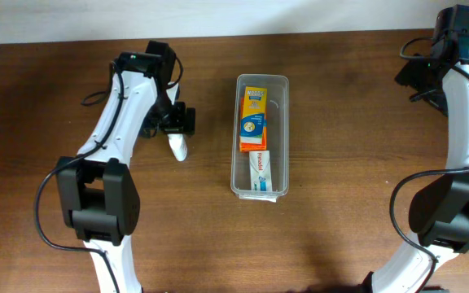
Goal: Pack container
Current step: 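Lower the left gripper around the lotion bottle and close it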
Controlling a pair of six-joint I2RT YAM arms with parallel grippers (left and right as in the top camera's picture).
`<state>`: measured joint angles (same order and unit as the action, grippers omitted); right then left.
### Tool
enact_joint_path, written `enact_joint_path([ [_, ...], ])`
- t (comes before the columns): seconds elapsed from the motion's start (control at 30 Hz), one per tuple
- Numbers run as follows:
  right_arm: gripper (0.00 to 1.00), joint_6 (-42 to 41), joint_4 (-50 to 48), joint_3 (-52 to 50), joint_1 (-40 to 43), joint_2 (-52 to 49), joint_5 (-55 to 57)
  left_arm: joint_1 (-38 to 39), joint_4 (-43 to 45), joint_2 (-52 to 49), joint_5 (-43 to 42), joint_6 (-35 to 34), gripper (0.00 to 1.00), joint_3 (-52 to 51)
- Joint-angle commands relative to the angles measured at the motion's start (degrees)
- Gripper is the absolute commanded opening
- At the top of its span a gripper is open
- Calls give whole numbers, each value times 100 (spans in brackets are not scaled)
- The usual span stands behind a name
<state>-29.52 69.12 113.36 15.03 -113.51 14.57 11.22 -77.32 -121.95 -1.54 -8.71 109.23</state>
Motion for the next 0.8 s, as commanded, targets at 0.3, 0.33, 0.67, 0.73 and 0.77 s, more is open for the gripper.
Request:
enact_joint_path([
  [0.3,98,35,2,-9,37,-48,92,39,111,-280,-68,109,99,-68],
  [0.33,98,35,2,-9,37,-48,92,42,105,-304,-68,109,99,-68],
  [0.67,99,35,2,-9,37,-48,92,37,254,-354,-59,109,99,-68],
  [0.73,98,35,2,-9,37,-48,92,35,260,-372,-61,109,99,-68],
  [0.77,98,35,2,-9,37,-48,92,35,258,-372,-61,109,99,-68],
])
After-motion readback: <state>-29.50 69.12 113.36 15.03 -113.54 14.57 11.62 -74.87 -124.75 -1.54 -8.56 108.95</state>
